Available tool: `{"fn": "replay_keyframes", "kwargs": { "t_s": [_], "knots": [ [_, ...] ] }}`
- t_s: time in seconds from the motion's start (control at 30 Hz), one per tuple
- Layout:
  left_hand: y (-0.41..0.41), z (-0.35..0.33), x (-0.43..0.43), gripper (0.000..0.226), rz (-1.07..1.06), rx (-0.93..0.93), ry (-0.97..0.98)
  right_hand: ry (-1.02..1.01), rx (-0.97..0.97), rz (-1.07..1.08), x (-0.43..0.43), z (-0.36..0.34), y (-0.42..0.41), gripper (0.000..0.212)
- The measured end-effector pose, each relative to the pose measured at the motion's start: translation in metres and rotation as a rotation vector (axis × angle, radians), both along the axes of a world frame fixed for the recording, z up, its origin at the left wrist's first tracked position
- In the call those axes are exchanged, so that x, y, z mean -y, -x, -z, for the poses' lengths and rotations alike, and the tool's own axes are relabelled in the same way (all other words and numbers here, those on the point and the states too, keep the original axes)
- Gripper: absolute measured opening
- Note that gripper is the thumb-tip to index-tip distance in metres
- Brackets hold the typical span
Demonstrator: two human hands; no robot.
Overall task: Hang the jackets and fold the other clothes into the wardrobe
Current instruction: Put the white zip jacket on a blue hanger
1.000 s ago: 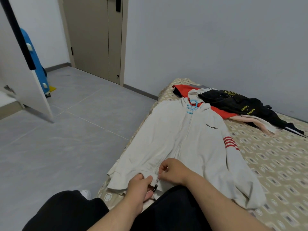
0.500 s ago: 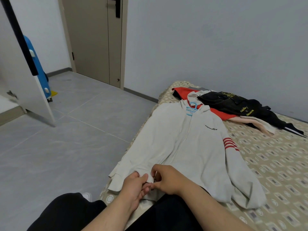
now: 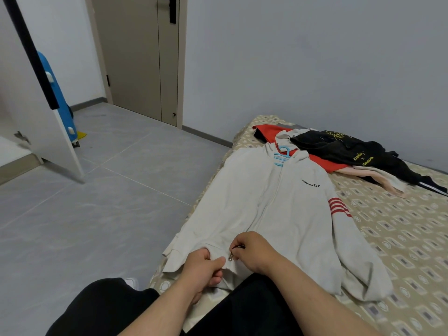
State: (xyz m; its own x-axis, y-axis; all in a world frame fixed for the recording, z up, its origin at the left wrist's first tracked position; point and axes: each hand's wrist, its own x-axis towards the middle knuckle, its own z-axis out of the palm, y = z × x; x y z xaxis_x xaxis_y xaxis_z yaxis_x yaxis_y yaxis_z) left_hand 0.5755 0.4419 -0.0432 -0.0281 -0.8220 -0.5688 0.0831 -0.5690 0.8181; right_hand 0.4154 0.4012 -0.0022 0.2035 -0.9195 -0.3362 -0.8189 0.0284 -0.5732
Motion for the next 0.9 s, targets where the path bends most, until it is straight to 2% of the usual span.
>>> {"fn": "replay_keyframes", "kwargs": {
  "t_s": [0.17,0.3,0.47,0.7,0.77,0.83,0.9],
  "knots": [
    [-0.001,-0.006,0.005,0.033,0.119,0.137,0.013,0.064,-0.079,0.111,0.005,0.0,0.002,0.022],
    [0.0,-0.008,0.005,0.04,0.21,0.248,0.02,0.083,-0.063,0.278,0.012,-0.002,0.007,0.028],
    [-0.001,-0.004,-0.001,0.019,0.372,0.34,-0.109,0.227,0.029,0.549,0.018,-0.006,0.023,0.041],
    [0.0,-0.012,-0.001,0.017,0.594,0.44,-0.219,0.138,0.1,0.589,0.026,0.002,0.025,0.037],
    [-0.004,-0.021,0.005,0.027,0.72,0.479,-0.264,0.102,0.141,0.615,0.028,0.007,0.028,0.038],
    [-0.007,-0.032,0.014,0.036,0.775,0.479,-0.223,0.03,0.205,0.658,0.032,0.013,0.031,0.038],
    [-0.006,-0.037,0.026,0.036,0.693,0.529,-0.032,-0.036,0.284,0.712,0.036,0.017,0.033,0.035]
  ]
}}
